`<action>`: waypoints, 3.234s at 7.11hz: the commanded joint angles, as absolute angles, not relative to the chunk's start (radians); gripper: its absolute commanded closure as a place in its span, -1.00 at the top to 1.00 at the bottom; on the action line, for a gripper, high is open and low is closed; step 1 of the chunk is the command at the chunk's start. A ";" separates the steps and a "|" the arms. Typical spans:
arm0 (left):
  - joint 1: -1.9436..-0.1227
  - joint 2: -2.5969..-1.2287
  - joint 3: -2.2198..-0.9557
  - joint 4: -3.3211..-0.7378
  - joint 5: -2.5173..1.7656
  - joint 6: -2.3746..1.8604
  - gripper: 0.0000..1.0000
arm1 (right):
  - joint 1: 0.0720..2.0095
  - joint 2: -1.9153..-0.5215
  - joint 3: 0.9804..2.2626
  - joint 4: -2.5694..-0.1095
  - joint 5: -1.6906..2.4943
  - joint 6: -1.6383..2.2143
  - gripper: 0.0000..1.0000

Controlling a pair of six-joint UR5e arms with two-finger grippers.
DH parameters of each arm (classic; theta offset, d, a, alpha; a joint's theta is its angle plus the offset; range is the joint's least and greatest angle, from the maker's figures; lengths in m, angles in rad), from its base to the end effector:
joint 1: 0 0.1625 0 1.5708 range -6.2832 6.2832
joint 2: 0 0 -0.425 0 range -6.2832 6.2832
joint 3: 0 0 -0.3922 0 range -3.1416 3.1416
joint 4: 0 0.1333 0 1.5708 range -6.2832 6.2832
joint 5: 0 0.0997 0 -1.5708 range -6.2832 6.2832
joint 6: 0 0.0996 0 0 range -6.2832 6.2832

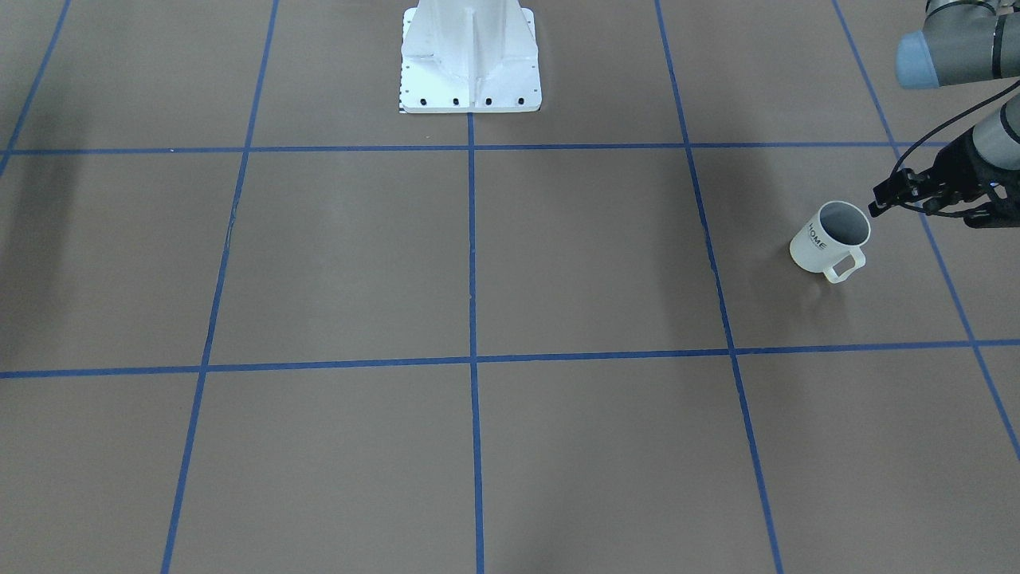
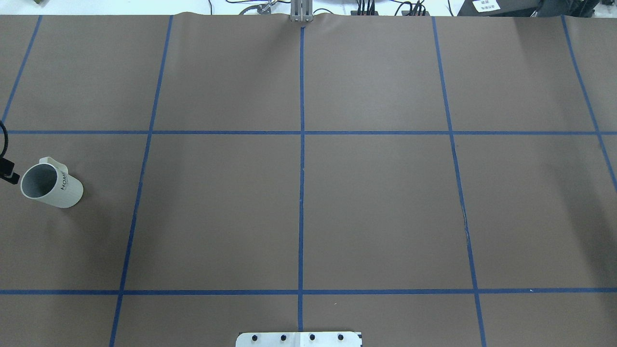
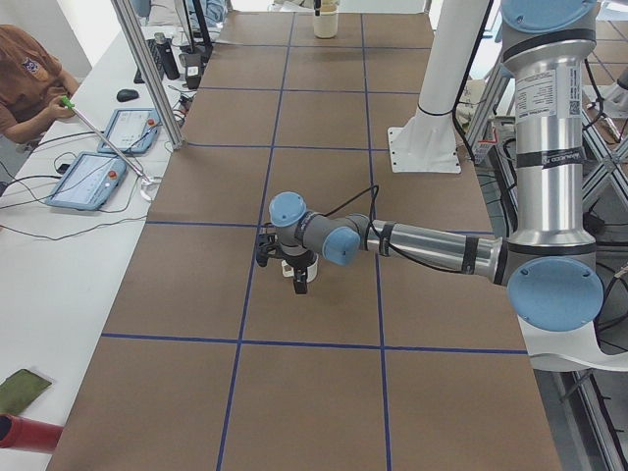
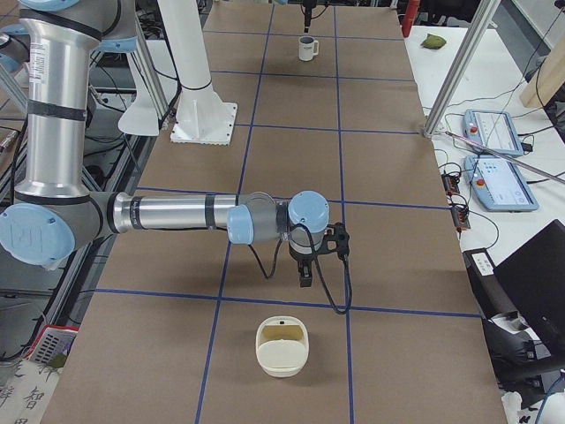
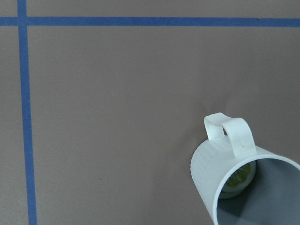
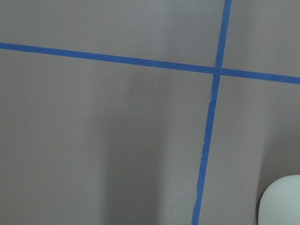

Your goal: Left arm hands cup to right arm to dump lemon

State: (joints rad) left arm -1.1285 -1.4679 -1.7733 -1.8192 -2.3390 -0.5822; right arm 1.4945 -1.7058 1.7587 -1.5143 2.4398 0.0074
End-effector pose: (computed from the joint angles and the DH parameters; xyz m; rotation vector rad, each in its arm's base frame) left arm 0.1410 -0.4475 0.5796 -0.0844 0.8241 0.0018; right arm 0.0235 -0.4437 0.6159 0.0660 -0.8720 -0.1120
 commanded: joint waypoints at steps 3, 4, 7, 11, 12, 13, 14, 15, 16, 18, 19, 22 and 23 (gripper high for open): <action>-1.075 -1.493 -1.749 -1.828 -2.335 -0.621 0.82 | 1.494 -1.704 1.759 -1.514 2.441 0.009 1.00; -1.072 -1.493 -1.741 -1.853 -2.335 -0.623 0.70 | 1.494 -1.704 1.756 -1.514 2.441 0.008 1.00; -1.071 -1.539 -1.698 -1.871 -2.335 -0.629 0.45 | 1.494 -1.704 1.756 -1.514 2.439 0.008 1.00; -1.071 -1.536 -1.718 -1.867 -2.335 -0.637 -1.00 | 1.494 -1.704 1.755 -1.516 2.441 0.008 1.00; -1.077 -1.523 -1.762 -1.862 -2.338 -0.637 -1.00 | 1.494 -1.704 1.758 -1.514 2.441 0.008 1.00; -1.084 -1.478 -1.863 -1.818 -2.342 -0.638 -1.00 | 1.494 -1.704 1.756 -1.514 2.441 0.008 1.00; -1.100 -1.483 -1.958 -1.692 -2.342 -0.644 -1.00 | 1.494 -1.703 1.759 -1.514 2.441 0.006 1.00; -1.127 -1.527 -2.020 -1.555 -2.342 -0.690 -1.00 | 1.488 -1.698 1.761 -1.491 2.448 0.008 1.00; -1.126 -1.608 -2.025 -1.478 -2.342 -0.728 -1.00 | 1.482 -1.692 1.761 -1.455 2.460 0.009 1.00; -1.115 -1.773 -2.010 -1.387 -2.336 -0.843 -1.00 | 1.444 -1.651 1.756 -1.329 2.480 0.009 0.95; -1.082 -1.849 -1.969 -1.382 -2.335 -0.856 -1.00 | 1.430 -1.644 1.767 -1.271 2.523 0.029 0.88; -0.981 -2.052 -1.852 -1.340 -2.332 -1.018 -1.00 | 1.318 -1.643 1.763 -0.911 2.520 0.151 0.99; -0.960 -2.139 -1.842 -1.300 -2.332 -1.066 -1.00 | 1.298 -1.619 1.764 -0.841 2.493 0.185 0.99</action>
State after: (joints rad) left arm -0.9944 -2.0404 -1.8603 -1.3434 -2.3323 -1.0049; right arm 1.3283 -1.6384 1.7627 -0.9473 2.5169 0.1272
